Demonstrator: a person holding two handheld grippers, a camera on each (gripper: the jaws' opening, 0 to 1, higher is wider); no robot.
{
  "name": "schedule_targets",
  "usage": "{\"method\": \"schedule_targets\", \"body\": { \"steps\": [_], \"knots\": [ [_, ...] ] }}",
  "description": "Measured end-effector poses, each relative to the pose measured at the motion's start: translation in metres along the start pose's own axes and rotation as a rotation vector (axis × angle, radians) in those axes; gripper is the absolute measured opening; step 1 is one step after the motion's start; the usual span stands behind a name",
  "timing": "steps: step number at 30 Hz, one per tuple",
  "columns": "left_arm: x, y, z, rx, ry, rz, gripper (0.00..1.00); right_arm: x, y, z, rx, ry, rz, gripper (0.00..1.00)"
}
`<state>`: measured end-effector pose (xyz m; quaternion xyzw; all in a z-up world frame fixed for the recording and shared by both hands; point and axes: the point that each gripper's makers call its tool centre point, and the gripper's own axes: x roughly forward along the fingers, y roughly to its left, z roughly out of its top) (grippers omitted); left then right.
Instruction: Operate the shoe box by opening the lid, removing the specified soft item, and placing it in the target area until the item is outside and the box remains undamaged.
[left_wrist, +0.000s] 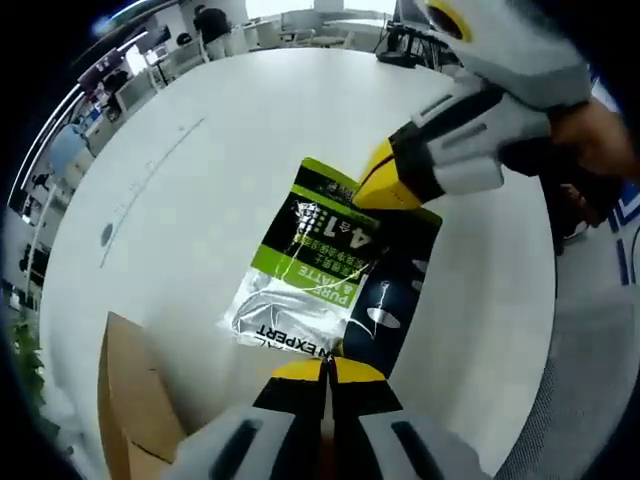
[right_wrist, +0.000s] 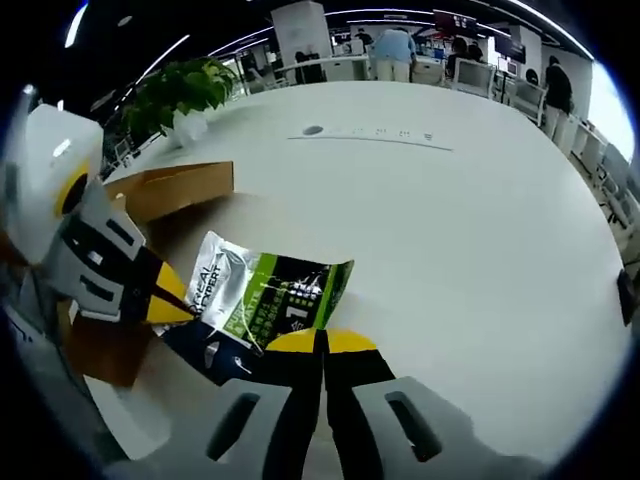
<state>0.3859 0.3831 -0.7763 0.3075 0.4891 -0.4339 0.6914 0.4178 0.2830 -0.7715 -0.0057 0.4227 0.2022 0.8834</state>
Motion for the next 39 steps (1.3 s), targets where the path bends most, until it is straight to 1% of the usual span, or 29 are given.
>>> {"method": "schedule_targets", "body": {
  "steps": [5,8,15,18,19,20,21,26,28,36,39],
  "knots": [
    [0.007,0.001,-0.004,0.003,0.009,-0.003,0.01,0.005,-0.001,-0.005,-0.023,0.025,-0.004,0.0],
    [0.006,0.001,-0.002,0.009,0.009,-0.002,0.01,0.008,-0.003,-0.004,-0.041,0.03,-0.011,0.0],
    [0.004,0.001,-0.008,-0.003,0.023,0.004,0.03,0.01,-0.002,-0.006,-0.047,0.042,-0.007,0.01],
    [-0.002,-0.001,-0.008,-0.01,0.022,0.0,0.04,0.011,-0.001,-0.006,-0.079,0.05,-0.018,0.0],
    [-0.003,-0.003,-0.008,-0.006,0.024,0.001,0.04,0.011,-0.002,-0.006,-0.083,0.049,-0.022,0.0],
    [-0.006,-0.003,-0.01,0.016,0.029,0.008,0.04,0.011,-0.003,-0.005,-0.084,0.051,-0.025,0.0],
    [-0.006,-0.003,-0.009,0.029,0.025,0.01,0.04,0.011,-0.003,-0.005,-0.081,0.052,-0.025,0.0],
    [-0.013,0.0,-0.007,0.03,0.006,0.015,0.04,0.011,-0.006,-0.005,-0.068,0.055,-0.035,0.0],
    [-0.016,0.001,-0.006,0.028,-0.003,0.017,0.04,0.011,-0.006,-0.006,-0.047,0.055,-0.042,0.0],
    [-0.024,0.001,-0.003,0.01,-0.04,0.016,0.05,0.009,-0.006,-0.008,-0.02,0.058,-0.063,0.0],
    [-0.026,0.001,-0.003,-0.007,-0.054,0.016,0.07,0.009,-0.006,-0.008,-0.013,0.056,-0.068,0.0]
  ]
}}
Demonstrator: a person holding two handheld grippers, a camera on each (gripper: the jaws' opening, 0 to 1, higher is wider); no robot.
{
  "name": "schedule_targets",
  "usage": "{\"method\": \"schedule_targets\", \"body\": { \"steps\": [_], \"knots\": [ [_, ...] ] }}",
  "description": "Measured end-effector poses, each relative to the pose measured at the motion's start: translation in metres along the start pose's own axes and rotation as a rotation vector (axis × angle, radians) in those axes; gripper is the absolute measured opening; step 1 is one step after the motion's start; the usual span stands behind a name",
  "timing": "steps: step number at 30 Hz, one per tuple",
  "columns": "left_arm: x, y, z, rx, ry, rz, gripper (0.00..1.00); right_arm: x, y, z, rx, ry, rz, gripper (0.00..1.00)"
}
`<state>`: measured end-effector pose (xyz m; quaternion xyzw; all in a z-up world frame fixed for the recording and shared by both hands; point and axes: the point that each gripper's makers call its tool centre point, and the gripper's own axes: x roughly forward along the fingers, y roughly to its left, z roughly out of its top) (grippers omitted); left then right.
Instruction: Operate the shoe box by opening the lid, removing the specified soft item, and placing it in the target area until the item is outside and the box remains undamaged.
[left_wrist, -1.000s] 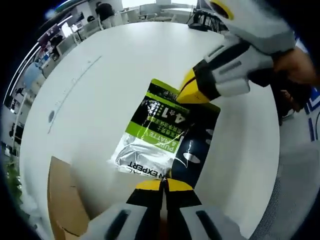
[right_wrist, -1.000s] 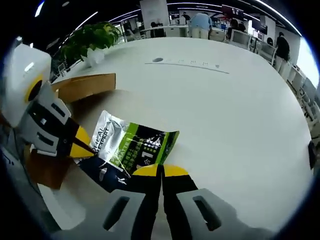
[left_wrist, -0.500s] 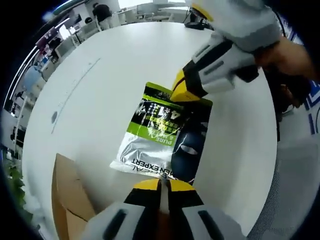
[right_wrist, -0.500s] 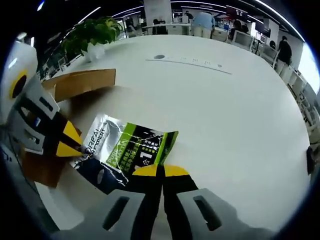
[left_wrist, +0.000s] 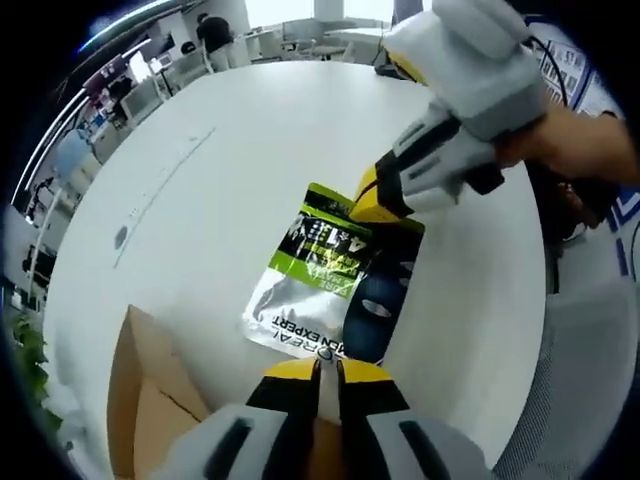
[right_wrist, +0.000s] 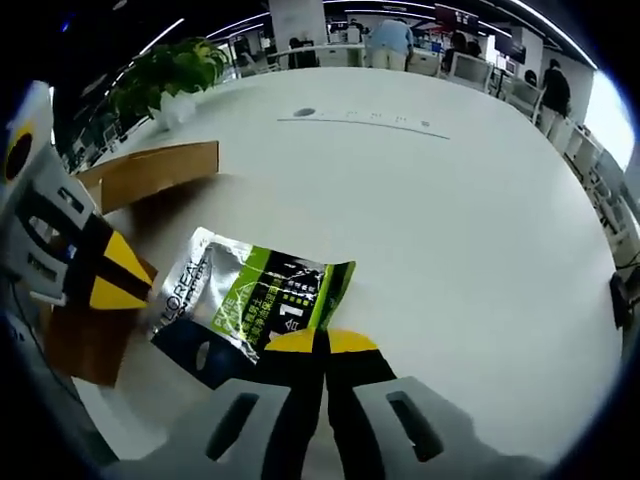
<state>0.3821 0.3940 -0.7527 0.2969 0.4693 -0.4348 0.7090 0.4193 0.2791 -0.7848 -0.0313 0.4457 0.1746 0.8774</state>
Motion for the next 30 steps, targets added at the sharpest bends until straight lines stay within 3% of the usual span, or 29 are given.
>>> {"method": "schedule_targets", "body": {
  "steps": [8,18,30],
  "knots": [
    [-0.011,0.0,0.004,-0.023,-0.045,-0.007,0.14,-0.004,0.004,0.002,-0.054,-0.018,0.01,0.06],
    [-0.025,0.001,0.002,-0.017,-0.089,0.009,0.2,-0.009,0.003,0.003,-0.058,-0.02,0.003,0.12],
    [-0.05,0.008,-0.002,-0.075,-0.179,0.039,0.29,-0.028,0.012,0.005,-0.085,-0.046,0.024,0.21]
  ]
}}
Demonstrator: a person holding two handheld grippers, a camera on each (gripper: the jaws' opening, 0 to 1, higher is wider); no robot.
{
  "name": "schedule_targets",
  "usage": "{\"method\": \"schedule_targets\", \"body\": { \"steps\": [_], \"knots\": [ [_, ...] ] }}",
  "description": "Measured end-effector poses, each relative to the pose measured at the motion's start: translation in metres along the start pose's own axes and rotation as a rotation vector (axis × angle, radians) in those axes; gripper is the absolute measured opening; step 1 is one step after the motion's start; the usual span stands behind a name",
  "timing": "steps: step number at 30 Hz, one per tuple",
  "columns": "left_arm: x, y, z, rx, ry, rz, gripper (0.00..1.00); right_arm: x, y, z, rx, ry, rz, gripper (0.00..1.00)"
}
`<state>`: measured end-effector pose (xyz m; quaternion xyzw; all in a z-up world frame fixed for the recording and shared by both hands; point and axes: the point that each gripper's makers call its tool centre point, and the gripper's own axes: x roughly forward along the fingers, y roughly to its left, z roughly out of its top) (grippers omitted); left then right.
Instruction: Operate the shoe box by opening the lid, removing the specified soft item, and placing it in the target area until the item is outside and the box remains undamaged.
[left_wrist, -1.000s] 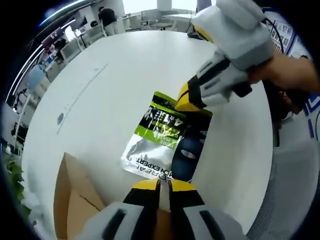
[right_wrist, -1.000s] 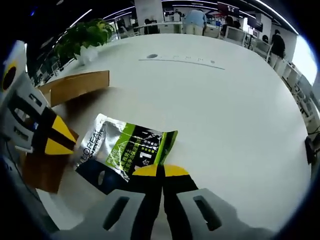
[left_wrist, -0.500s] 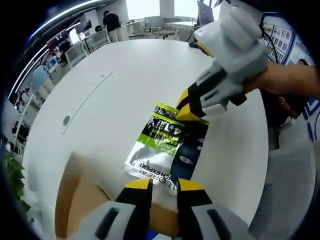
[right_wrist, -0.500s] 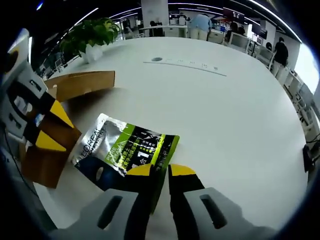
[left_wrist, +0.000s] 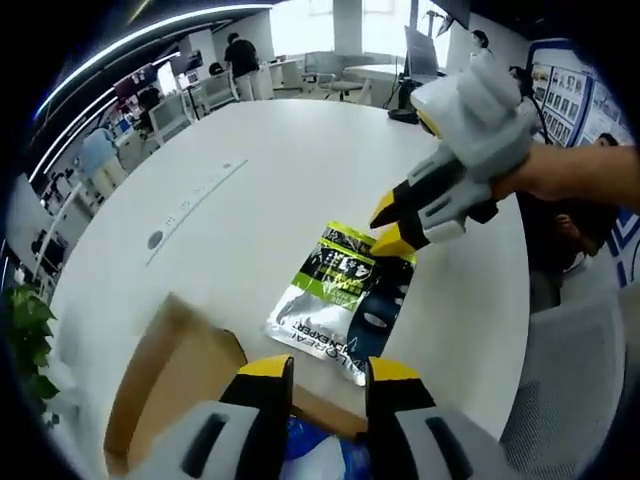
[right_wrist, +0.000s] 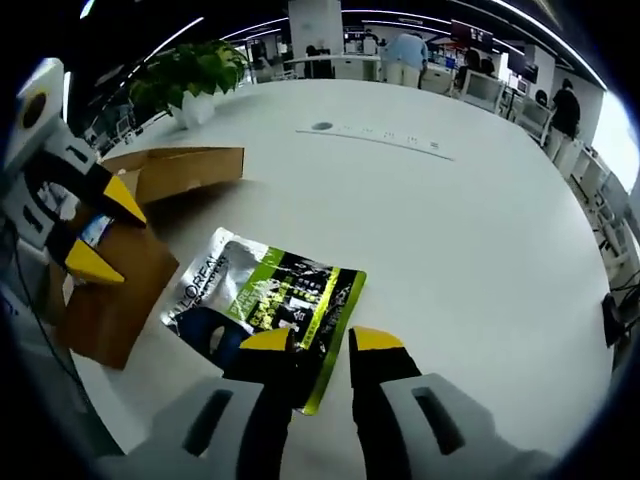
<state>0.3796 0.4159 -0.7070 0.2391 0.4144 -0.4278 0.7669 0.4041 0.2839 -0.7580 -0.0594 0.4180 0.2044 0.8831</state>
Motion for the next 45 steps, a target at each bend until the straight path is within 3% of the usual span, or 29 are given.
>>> {"method": "schedule_targets", "body": {
  "steps": [8,21,29,31,45],
  "knots": [
    [-0.017,0.006,-0.001,-0.064,-0.085,0.024,0.36,-0.016,0.011,0.007,-0.007,-0.03,0.023,0.28],
    [-0.054,0.021,-0.02,-0.178,-0.17,0.068,0.48,-0.044,0.033,0.031,-0.042,-0.104,0.048,0.38],
    [-0.074,0.028,-0.041,-0.216,-0.202,0.091,0.54,-0.055,0.05,0.042,-0.065,-0.133,0.077,0.42],
    [-0.08,0.027,-0.042,-0.218,-0.237,0.086,0.56,-0.058,0.054,0.045,-0.069,-0.142,0.086,0.43],
    [-0.108,0.03,-0.074,-0.289,-0.33,0.12,0.7,-0.069,0.09,0.071,-0.084,-0.197,0.176,0.48]
  ]
}}
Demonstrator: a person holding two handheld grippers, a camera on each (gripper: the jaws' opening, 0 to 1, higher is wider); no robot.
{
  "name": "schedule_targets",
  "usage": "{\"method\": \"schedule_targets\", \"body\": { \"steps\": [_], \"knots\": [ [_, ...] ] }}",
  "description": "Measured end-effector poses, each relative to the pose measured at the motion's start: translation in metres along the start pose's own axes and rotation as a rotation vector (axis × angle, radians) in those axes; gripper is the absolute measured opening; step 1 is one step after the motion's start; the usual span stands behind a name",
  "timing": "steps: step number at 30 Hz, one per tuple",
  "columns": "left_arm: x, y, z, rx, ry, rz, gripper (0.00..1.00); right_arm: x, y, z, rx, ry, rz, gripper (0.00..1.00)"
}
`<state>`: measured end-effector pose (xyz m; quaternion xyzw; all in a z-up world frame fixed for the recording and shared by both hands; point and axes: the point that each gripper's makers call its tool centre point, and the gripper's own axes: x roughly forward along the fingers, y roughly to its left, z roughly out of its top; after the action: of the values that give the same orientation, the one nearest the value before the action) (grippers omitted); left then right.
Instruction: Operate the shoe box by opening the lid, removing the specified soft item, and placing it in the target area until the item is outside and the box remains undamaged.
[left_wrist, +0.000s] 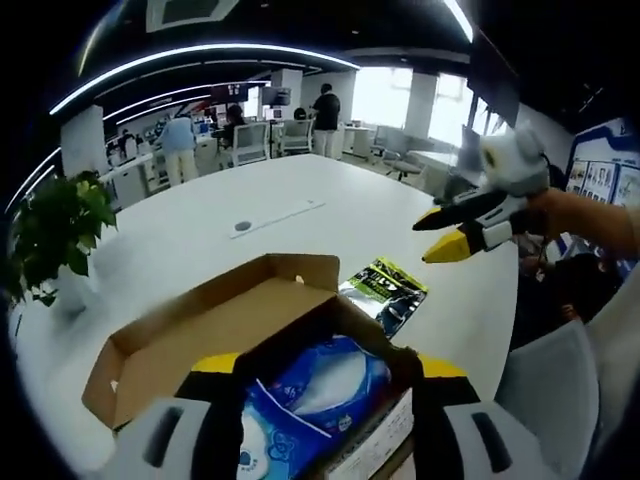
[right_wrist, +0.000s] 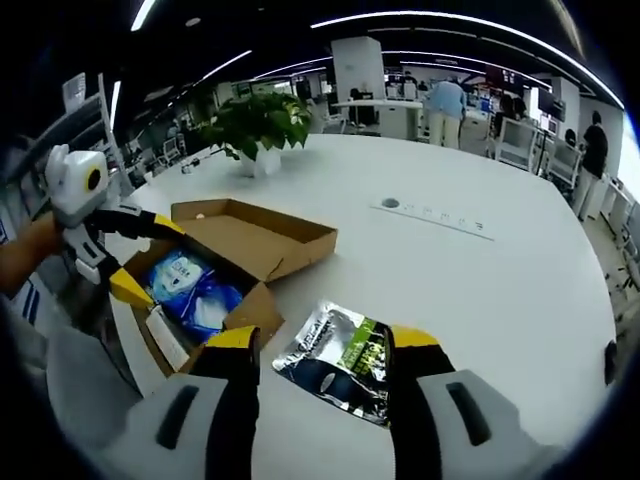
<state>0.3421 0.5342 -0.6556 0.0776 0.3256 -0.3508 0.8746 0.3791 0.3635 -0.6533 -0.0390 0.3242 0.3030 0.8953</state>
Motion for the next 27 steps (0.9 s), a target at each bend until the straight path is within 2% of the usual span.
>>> {"method": "schedule_targets", "body": {
  "steps": [3,6,12,19,27],
  "knots": [
    [-0.009,0.008,-0.006,-0.005,-0.011,0.028,0.73,0.002,0.009,0.005,-0.009,-0.006,0.022,0.48],
    [-0.019,0.016,-0.011,-0.048,-0.038,0.044,0.76,0.005,0.019,0.009,-0.021,-0.01,0.049,0.49],
    [-0.039,0.031,-0.023,-0.087,-0.069,0.079,0.78,0.012,0.039,0.019,-0.039,-0.022,0.098,0.5],
    [-0.058,0.045,-0.04,-0.117,-0.071,0.118,0.82,0.02,0.064,0.03,-0.056,-0.041,0.155,0.51],
    [-0.079,0.055,-0.055,-0.141,-0.084,0.156,0.87,0.04,0.1,0.031,-0.071,-0.025,0.235,0.5]
  ]
}}
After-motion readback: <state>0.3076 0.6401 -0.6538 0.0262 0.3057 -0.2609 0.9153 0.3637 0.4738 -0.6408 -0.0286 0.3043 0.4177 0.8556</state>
